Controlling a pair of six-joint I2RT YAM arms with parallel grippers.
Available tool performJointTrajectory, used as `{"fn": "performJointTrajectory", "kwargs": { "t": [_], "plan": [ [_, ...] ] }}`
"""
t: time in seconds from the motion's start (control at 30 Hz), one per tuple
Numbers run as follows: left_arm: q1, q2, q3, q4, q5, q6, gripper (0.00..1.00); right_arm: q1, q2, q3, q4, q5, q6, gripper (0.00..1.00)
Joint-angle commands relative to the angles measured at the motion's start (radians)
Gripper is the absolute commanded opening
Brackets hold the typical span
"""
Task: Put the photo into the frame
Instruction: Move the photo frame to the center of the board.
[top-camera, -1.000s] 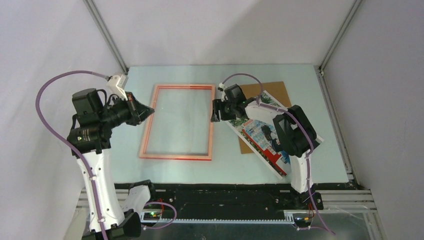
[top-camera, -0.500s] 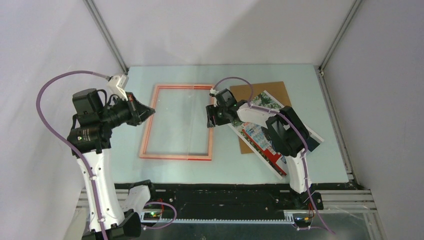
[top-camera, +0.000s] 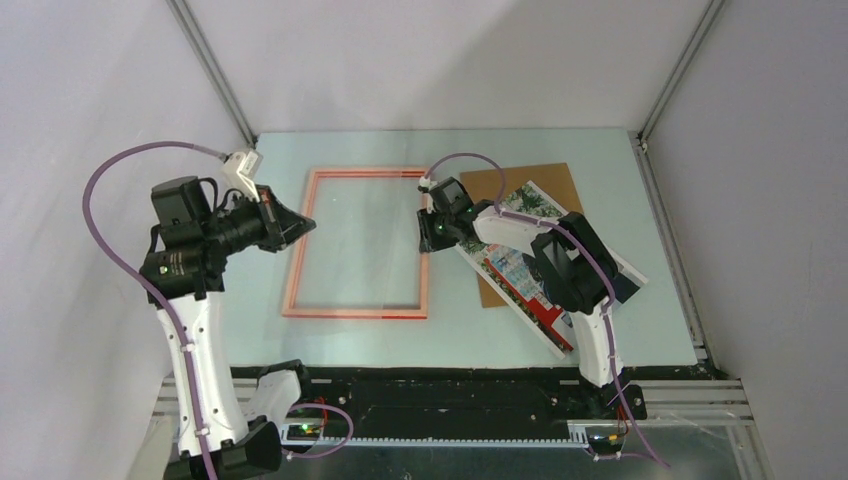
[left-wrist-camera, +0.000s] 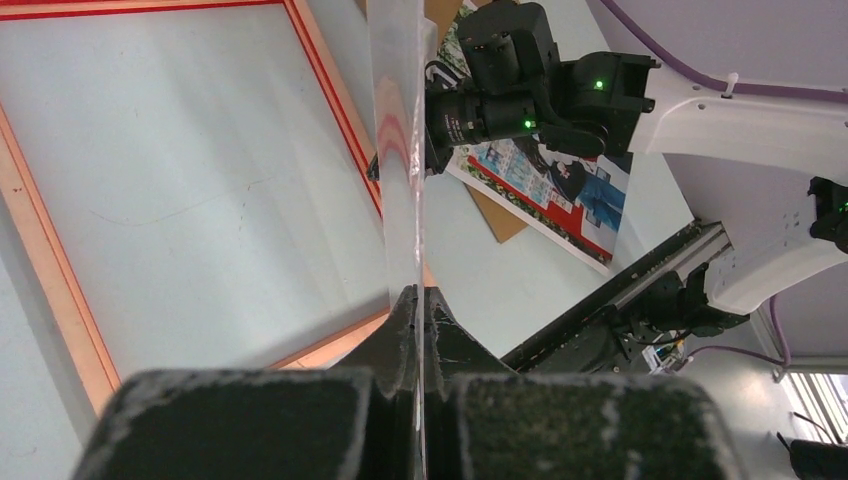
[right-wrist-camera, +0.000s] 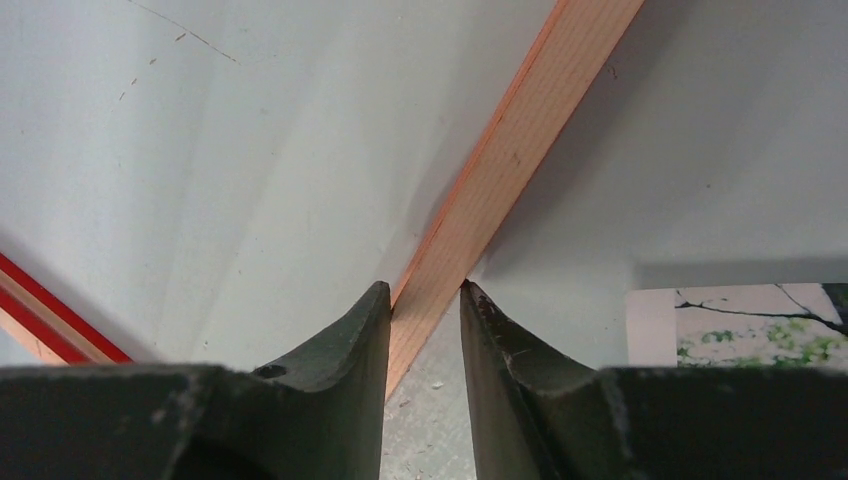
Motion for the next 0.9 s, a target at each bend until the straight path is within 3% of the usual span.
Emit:
{"fn": "performJointTrajectory", "kwargs": {
  "t": [0.0,0.47,0.73,0.87],
  "plan": [
    [0.009,0.017,-0.013,0.072,0.069,-0.012,0.00,-0.023,-0.033,-0.040,-0.015,0.054,-0.027,0.31],
    [0.010,0.217,-0.110,0.380,0.141,-0.288,0.00,-0.120,-0.101,-0.138,0.013,-0.001,-0.051,0.19],
    [0.008,0.294,-0.219,0.678,0.154,-0.546,0.00,-0.165,-0.112,-0.172,0.019,-0.029,-0.047,0.18],
    [0.008,0.314,-0.308,0.905,0.159,-0.682,0.00,-0.161,-0.108,-0.174,0.022,-0.045,-0.036,0.18]
  ]
}}
